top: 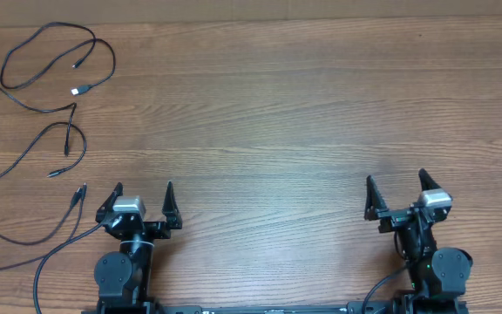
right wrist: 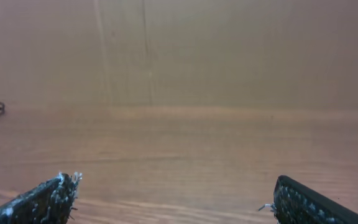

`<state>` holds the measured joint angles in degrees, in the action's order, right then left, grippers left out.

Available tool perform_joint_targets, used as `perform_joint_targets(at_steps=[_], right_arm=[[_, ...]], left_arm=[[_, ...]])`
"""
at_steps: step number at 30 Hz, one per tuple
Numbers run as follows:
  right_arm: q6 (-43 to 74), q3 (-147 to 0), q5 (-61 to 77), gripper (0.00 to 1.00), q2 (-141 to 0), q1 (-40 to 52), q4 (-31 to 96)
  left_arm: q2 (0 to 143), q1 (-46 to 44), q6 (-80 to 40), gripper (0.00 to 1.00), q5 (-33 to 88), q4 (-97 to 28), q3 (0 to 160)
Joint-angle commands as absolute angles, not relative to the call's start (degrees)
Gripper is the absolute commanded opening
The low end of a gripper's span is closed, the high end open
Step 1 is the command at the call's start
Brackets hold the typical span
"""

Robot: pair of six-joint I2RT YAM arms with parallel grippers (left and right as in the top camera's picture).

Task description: Untangle cables

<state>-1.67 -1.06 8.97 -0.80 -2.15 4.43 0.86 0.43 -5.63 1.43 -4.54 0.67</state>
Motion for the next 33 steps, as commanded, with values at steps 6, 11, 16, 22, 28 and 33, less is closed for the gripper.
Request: perform_joint_targets(at_steps=[6, 11, 16, 22, 28, 33], right_arm=[[-0.2, -0.4, 7.9, 1.0, -0.1, -2.1, 4.4], [0.4, -0.5, 7.0, 1.0, -0.1, -2.1, 4.6], [-0.9, -0.5, 6.8, 1.0, -0.1, -2.1, 4.6], [-2.2, -0.5, 4.8, 1.0, -0.1, -2.1, 4.9], [-3.2, -0.5, 4.9, 1.0, -0.1, -2.1, 4.9], [-3.5, -0.5, 5.0, 1.0, -0.1, -2.1, 4.9]], left_arm=[[0.2, 0.7, -4.7, 0.99, 1.1, -4.4, 0.3], [0.2, 0.7, -4.7, 1.0, 1.1, -4.4, 0.3], [0.2, 0.7, -4.7, 1.0, 1.1, -4.4, 0.3], [0.2, 0.7, -4.7, 1.0, 1.1, -4.4, 0.3], [0.2, 0.7, -4.7, 1.0, 1.1, -4.4, 0.3], [0.2, 0.7, -4.7, 1.0, 1.1, -4.4, 0.3]])
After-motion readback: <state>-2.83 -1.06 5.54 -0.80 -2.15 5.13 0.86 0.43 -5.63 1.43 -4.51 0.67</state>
